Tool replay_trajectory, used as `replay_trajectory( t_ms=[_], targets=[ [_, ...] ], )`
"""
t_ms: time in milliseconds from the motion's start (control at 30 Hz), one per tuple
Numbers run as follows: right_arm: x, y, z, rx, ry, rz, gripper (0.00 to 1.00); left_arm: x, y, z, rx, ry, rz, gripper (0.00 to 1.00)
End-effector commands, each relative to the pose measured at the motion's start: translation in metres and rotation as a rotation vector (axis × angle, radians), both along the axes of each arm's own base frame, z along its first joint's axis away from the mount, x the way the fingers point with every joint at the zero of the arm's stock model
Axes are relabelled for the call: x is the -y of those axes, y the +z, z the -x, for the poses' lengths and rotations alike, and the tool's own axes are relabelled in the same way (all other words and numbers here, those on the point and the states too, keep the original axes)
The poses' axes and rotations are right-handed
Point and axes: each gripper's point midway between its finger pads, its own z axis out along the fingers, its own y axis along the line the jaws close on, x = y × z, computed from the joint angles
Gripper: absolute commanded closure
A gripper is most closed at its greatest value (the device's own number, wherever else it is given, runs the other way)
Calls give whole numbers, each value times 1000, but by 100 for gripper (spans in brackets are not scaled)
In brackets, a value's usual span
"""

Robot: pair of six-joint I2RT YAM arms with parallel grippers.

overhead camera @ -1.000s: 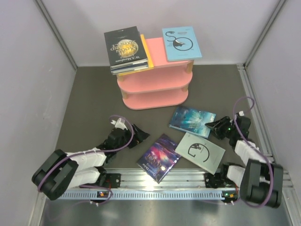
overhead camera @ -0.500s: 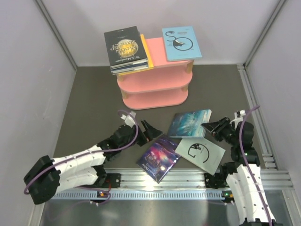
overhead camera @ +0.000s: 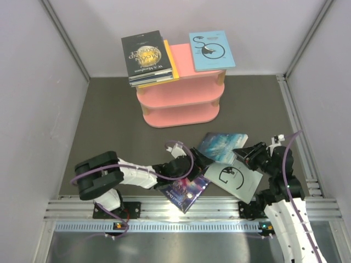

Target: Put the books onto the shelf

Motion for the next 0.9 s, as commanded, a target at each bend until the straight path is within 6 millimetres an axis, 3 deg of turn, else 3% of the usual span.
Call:
replay_trajectory(
  t_ms=[0,233,300,467,667,767,867],
  targets=[
    [-15,49,9,100,76,-80,100,15,25,-17,-37,141,183,1],
    [-24,43,26,47,129,-120,100,24,18,-17,-49,151,235,1],
    [-23,36,32,18,129,-122,100,22,28,-16,-33,180,294,1],
    [-22,30,34,-15,124,-116,100,3,45,-6,3,188,323,1],
    [-24,29,27,-20,120,-137,100,-19,39,15,-34,190,221,3],
    [-25,27,27,-30,119,-148,100,-33,43,15,-4,233,217,1],
    [-26,29,29,-28,126,-162,100,-40,45,2,31,301,211,1]
  ],
)
